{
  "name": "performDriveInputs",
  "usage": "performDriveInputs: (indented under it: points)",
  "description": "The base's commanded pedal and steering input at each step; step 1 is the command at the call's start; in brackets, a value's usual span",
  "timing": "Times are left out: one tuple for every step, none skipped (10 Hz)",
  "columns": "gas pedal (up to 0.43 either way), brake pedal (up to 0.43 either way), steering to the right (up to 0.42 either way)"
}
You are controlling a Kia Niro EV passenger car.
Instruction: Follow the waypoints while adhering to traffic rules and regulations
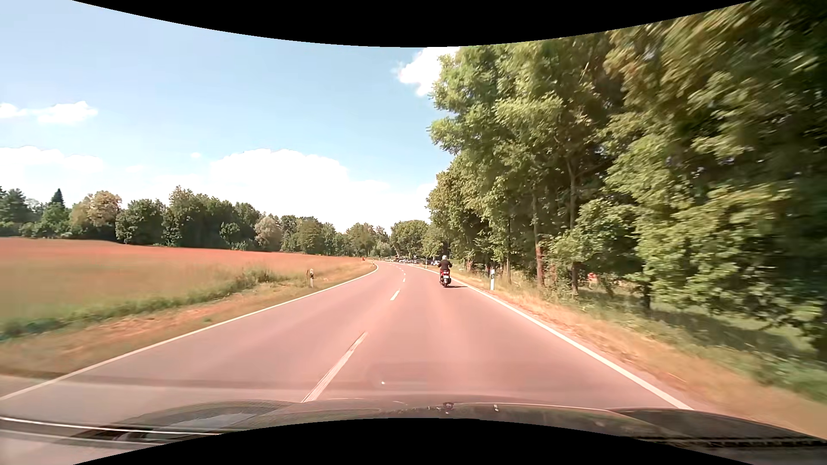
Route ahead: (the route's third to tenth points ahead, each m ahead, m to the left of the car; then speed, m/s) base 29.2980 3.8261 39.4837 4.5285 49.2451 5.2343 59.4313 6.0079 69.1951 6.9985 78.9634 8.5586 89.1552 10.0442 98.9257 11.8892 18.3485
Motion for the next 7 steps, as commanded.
performDriveInputs:
  points:
    - [0.248,0.006,-0.008]
    - [0.248,0.006,-0.008]
    - [0.248,0.006,-0.008]
    - [0.248,0.006,-0.008]
    - [0.248,0.006,-0.008]
    - [0.248,0.006,-0.008]
    - [0.248,0.006,-0.008]
